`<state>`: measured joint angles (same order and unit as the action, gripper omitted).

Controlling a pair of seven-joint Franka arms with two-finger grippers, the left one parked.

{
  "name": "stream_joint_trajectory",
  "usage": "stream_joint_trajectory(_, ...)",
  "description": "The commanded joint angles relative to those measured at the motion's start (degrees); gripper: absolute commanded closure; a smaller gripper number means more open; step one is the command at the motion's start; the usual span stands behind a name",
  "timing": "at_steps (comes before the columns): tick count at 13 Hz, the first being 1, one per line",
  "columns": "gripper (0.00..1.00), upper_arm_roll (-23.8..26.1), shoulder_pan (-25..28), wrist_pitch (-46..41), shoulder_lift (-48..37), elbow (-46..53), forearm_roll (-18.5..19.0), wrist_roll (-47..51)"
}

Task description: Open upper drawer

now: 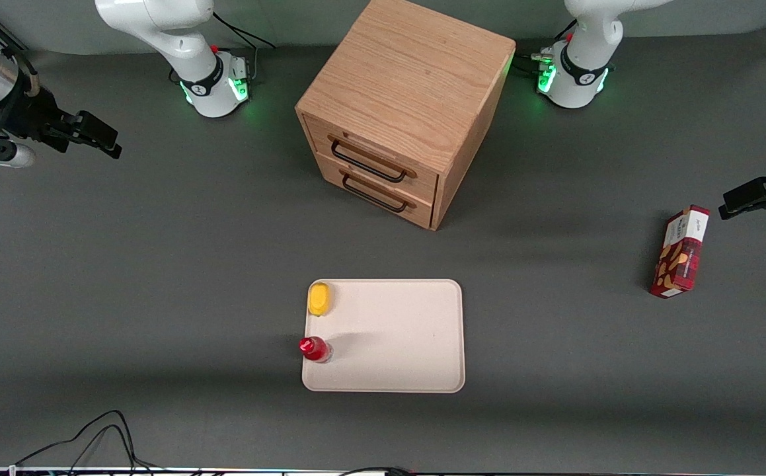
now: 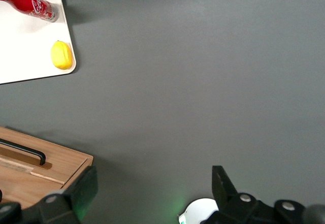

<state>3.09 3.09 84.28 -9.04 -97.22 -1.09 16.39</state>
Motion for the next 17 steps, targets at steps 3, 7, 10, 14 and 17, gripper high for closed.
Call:
stream_joint_trajectory(3, 0.00, 0.0, -0.3, -2.1, 0.9, 2.3, 0.7, -0.9)
stream_joint_trajectory(7, 0.00, -0.1, -0.5, -2.2, 1.8, 3.7, 0.6, -0.7)
stream_joint_trajectory(10, 0.00, 0.0, -1.1, -3.7, 1.8, 3.7, 0.5, -1.1)
stream_joint_trajectory(14, 0.00, 0.8, -0.5, -7.4, 2.2, 4.3, -2.1, -16.0)
stream_joint_trajectory(17, 0.00, 1.1, -0.2, -7.8, 7.1, 8.8, -6.0, -28.9)
